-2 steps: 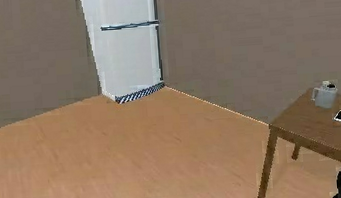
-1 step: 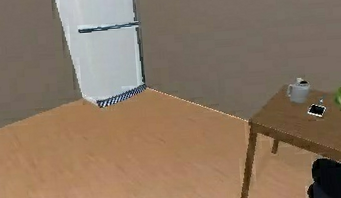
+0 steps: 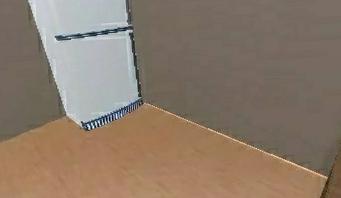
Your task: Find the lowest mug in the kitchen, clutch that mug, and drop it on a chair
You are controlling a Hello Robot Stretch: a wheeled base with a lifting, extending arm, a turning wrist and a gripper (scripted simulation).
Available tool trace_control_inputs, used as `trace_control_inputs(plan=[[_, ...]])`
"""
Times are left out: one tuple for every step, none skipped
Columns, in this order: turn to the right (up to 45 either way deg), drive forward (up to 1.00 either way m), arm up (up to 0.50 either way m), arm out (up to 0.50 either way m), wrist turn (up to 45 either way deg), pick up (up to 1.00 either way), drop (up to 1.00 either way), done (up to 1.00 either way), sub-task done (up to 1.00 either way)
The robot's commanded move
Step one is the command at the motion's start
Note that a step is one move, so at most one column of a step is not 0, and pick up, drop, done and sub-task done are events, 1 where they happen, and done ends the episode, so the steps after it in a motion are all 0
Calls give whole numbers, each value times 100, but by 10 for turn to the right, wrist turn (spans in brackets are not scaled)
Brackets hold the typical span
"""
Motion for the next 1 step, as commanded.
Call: trace_control_inputs(plan=[[-330,0,0,0,0,0,0,0,0]])
